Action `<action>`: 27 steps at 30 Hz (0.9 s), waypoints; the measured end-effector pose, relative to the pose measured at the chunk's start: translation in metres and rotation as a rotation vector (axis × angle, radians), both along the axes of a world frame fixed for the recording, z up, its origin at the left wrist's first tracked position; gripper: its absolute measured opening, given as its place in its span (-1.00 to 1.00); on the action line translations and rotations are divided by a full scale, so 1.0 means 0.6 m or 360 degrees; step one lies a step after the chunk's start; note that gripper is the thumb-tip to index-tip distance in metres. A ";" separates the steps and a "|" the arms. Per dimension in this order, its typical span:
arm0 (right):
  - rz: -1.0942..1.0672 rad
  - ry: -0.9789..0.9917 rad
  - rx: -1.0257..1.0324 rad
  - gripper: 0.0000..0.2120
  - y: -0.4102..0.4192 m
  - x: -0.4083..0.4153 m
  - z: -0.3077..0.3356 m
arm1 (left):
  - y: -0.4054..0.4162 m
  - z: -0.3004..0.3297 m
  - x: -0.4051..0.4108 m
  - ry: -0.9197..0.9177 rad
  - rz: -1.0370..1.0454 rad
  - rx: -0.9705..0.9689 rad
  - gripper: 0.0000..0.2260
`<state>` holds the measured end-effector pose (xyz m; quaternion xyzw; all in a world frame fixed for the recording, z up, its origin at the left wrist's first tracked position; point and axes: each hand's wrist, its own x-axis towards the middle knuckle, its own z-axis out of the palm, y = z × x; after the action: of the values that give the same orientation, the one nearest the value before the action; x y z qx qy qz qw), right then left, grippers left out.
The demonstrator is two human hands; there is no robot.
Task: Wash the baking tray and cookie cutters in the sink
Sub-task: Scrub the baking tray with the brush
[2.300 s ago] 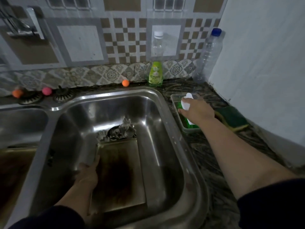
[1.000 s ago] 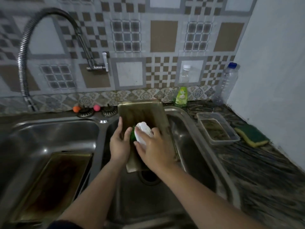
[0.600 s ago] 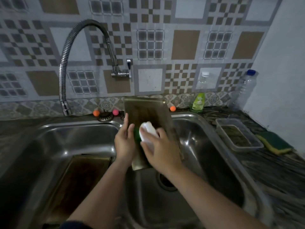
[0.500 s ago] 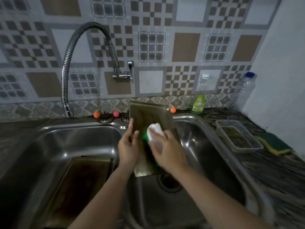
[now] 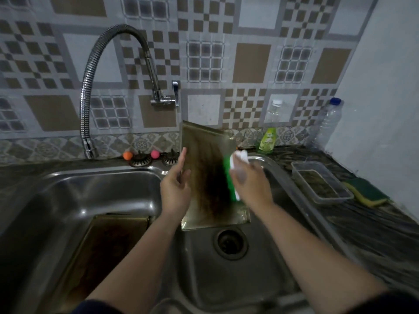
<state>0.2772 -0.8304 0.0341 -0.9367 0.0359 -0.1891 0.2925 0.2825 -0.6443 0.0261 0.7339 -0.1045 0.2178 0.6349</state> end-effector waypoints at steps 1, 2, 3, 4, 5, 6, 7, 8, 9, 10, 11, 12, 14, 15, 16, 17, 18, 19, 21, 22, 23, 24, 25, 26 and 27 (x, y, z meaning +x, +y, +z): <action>-0.0014 -0.0050 0.0168 -0.54 -0.006 0.022 0.027 | -0.010 0.004 -0.003 -0.0056 -0.0004 0.0033 -0.46; -0.0012 -0.0116 0.0366 -0.53 -0.010 0.038 0.056 | -0.022 0.009 -0.005 -0.0137 0.0005 0.0077 -0.45; -0.0010 -0.0191 0.0539 -0.51 -0.010 0.052 0.084 | -0.032 0.013 -0.005 -0.0231 0.0032 0.0143 -0.44; -0.0023 -0.0240 0.0665 -0.46 -0.008 0.063 0.109 | -0.040 0.017 -0.005 -0.0315 0.0085 0.0238 -0.44; -0.0052 -0.0254 0.0748 -0.39 -0.008 0.069 0.131 | -0.051 0.021 -0.005 -0.0373 0.0162 0.0358 -0.44; -0.0082 -0.0237 0.0794 -0.32 -0.006 0.070 0.149 | -0.061 0.024 -0.006 -0.0421 0.0244 0.0510 -0.44; -0.0114 -0.0186 0.0792 -0.24 -0.004 0.070 0.163 | -0.072 0.025 -0.008 -0.0470 0.0298 0.0686 -0.41; -0.0135 -0.0114 0.0775 -0.17 -0.005 0.068 0.175 | -0.084 0.026 -0.014 -0.0512 0.0325 0.0860 -0.38; -0.0142 -0.0040 0.0762 -0.11 -0.006 0.068 0.182 | -0.094 0.024 -0.018 -0.0547 0.0343 0.1014 -0.35; -0.0140 0.0026 0.0751 -0.08 -0.009 0.066 0.187 | -0.103 0.022 -0.021 -0.0571 0.0365 0.1143 -0.33; -0.0136 0.0075 0.0738 -0.06 -0.011 0.063 0.188 | -0.109 0.017 -0.024 -0.0580 0.0391 0.1248 -0.31; -0.0144 0.0111 0.0736 -0.06 -0.016 0.064 0.187 | -0.115 0.011 -0.025 -0.0570 0.0419 0.1339 -0.29; -0.0190 0.0142 0.0763 -0.10 -0.026 0.059 0.183 | -0.123 0.000 -0.029 -0.0536 0.0458 0.1447 -0.28; -0.0195 0.0141 0.0767 -0.15 -0.034 0.056 0.177 | -0.128 -0.004 -0.033 -0.0537 0.0437 0.1468 -0.28; -0.0181 0.0137 0.0777 -0.20 -0.042 0.052 0.172 | -0.131 -0.006 -0.039 -0.0554 0.0351 0.1468 -0.32; -0.0163 0.0135 0.0789 -0.25 -0.052 0.047 0.168 | -0.133 -0.005 -0.046 -0.0574 0.0220 0.1459 -0.39; -0.0133 0.0117 0.0793 -0.28 -0.062 0.042 0.168 | -0.133 0.000 -0.054 -0.0554 0.0090 0.1414 -0.47; -0.0097 0.0094 0.0799 -0.30 -0.074 0.039 0.168 | -0.130 0.003 -0.058 -0.0472 -0.0001 0.1315 -0.52; 0.0025 0.0080 0.0903 -0.34 -0.099 0.030 0.171 | -0.119 -0.014 -0.042 -0.0164 -0.0090 0.1034 -0.56; 0.0107 0.0086 0.0998 -0.36 -0.109 0.027 0.172 | -0.110 -0.026 -0.027 0.0038 -0.0106 0.0905 -0.55; 0.0180 0.0099 0.1103 -0.39 -0.119 0.022 0.171 | -0.100 -0.034 -0.012 0.0257 -0.0122 0.0807 -0.53; 0.0234 0.0123 0.1198 -0.43 -0.126 0.018 0.168 | -0.090 -0.040 0.001 0.0460 -0.0152 0.0731 -0.50; 0.0262 0.0141 0.1268 -0.47 -0.131 0.015 0.163 | -0.082 -0.042 0.007 0.0630 -0.0201 0.0645 -0.47; 0.0258 0.0142 0.1317 -0.50 -0.137 0.012 0.157 | -0.076 -0.044 0.008 0.0755 -0.0267 0.0541 -0.44; 0.0236 0.0136 0.1359 -0.51 -0.142 0.011 0.147 | -0.072 -0.045 0.005 0.0817 -0.0347 0.0428 -0.40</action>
<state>0.2840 -0.9154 0.1221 -0.7387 0.0556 -0.0969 0.6647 0.2857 -0.6876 -0.0012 0.8267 -0.0466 -0.0599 0.5574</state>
